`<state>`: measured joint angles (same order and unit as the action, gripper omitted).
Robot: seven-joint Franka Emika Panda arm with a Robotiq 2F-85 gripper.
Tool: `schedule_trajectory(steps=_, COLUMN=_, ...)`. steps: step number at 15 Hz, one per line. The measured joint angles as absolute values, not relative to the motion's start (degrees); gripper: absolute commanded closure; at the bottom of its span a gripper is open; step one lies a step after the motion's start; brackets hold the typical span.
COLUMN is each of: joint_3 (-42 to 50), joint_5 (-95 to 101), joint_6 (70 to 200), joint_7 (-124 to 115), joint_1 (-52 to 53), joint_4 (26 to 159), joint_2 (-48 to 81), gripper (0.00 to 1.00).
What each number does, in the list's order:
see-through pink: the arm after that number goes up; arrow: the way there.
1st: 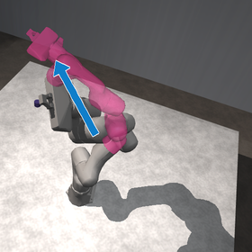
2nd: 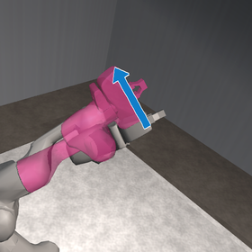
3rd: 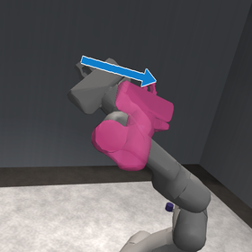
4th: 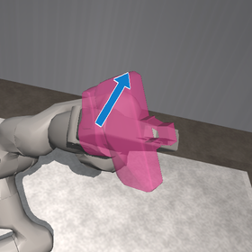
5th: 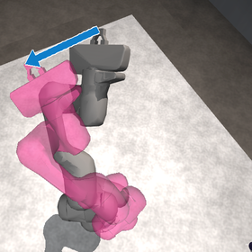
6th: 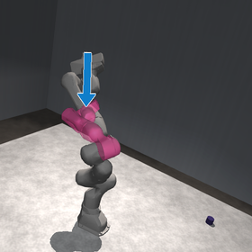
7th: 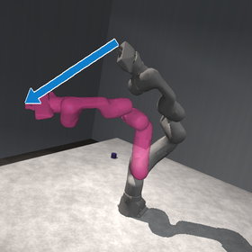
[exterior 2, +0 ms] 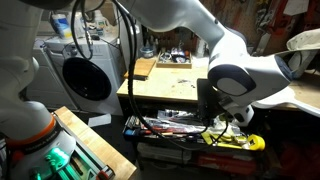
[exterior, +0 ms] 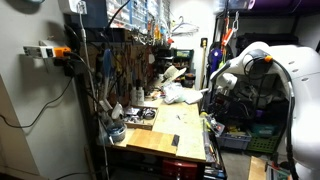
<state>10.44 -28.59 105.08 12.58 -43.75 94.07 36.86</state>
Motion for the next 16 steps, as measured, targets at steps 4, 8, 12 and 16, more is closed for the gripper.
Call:
schedule_trajectory(steps=4, joint_3=10.64, joint_5=-29.67, joint_6=105.78, joint_7=15.26, joint_1=-43.78, joint_4=98.51, joint_2=30.66, gripper=0.99)
schedule_trajectory(steps=8, joint_3=10.70, joint_5=-32.61, joint_6=107.28, joint_7=19.06, joint_1=-43.60, joint_4=103.80, joint_2=23.08, gripper=0.99)
schedule_trajectory(steps=12, joint_3=10.61, joint_5=-35.63, joint_6=107.34, joint_7=20.32, joint_1=-41.52, joint_4=107.19, joint_2=16.56, gripper=0.99)
schedule_trajectory(steps=16, joint_3=10.62, joint_5=-38.43, joint_6=107.33, joint_7=19.59, joint_1=-37.54, joint_4=107.42, joint_2=13.45, gripper=0.99)
